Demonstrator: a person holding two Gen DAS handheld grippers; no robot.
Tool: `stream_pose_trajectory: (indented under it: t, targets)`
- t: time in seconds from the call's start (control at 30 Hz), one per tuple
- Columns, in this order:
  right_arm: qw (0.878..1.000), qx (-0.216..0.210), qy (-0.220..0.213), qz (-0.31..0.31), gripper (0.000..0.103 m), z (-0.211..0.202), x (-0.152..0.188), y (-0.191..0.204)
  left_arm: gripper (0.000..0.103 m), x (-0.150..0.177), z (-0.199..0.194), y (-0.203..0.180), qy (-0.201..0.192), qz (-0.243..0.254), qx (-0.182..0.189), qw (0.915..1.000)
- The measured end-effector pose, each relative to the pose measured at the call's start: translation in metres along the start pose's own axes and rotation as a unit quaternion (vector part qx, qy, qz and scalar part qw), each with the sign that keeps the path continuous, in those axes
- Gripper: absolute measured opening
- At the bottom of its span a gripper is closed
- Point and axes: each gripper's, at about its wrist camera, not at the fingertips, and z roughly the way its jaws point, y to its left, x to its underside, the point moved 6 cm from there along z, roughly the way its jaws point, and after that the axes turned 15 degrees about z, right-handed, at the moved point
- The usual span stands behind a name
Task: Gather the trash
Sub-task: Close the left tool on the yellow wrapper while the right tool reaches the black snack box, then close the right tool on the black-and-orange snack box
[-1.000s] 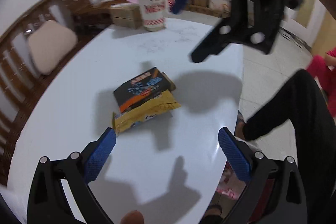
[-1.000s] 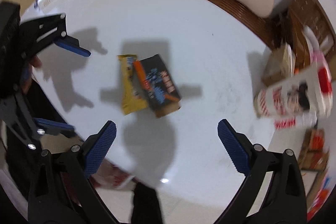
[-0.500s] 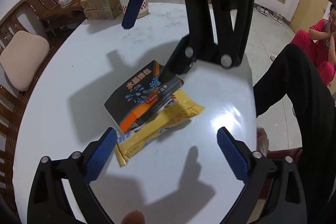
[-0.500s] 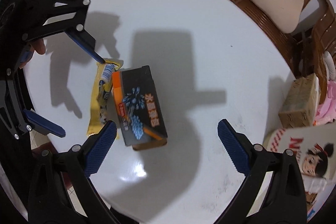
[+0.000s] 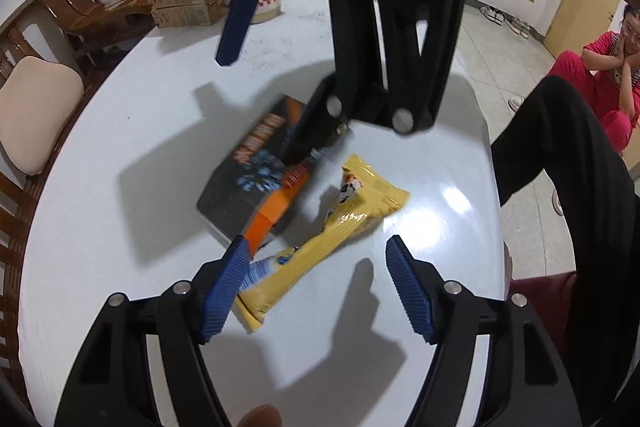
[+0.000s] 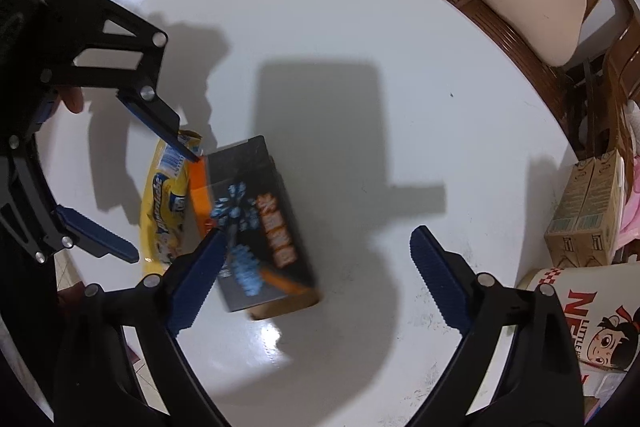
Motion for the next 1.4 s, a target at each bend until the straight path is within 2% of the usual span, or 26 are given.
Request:
stream_pose_trajectory:
  t: [0.3,0.4,0.5,0.57,0.67,0.83,1.13,1.4]
  targets:
    - [1.0,-0.009,0.012,-0.019,0.091,0.002,0.001,0.014,0.066,0.009,0.009,-0.005,0.02,-0.002,0.013,0.9997]
    - [0.999,0.005,0.024,-0.035,0.091,0.012,0.004,0.019,0.057,0.01,0.01,-0.005,0.019,-0.005,0.013,0.9997]
    - [0.999,0.012,0.027,-0.035,0.086,0.019,0.003,0.018,0.05,0.011,0.009,-0.002,0.016,-0.012,0.006,0.9998]
    - [0.999,0.013,0.03,-0.039,0.078,0.023,0.003,0.019,0.049,0.012,0.008,-0.002,0.014,-0.014,0.006,0.9998]
    - [0.999,0.012,0.033,-0.042,0.071,0.026,0.005,0.019,0.045,0.013,0.007,-0.001,0.01,-0.019,0.003,0.9998]
    - [0.999,0.008,0.032,-0.039,0.069,0.026,0.001,0.015,0.029,0.015,0.005,0.002,0.007,-0.025,0.0,0.9996]
    - [0.999,-0.012,0.036,-0.037,0.057,0.03,-0.006,0.011,0.024,0.016,0.004,0.004,0.006,-0.031,-0.005,0.9995]
    - [0.999,-0.019,0.029,-0.026,0.054,0.028,-0.002,0.007,0.024,0.019,0.003,0.005,0.002,-0.046,-0.009,0.9989]
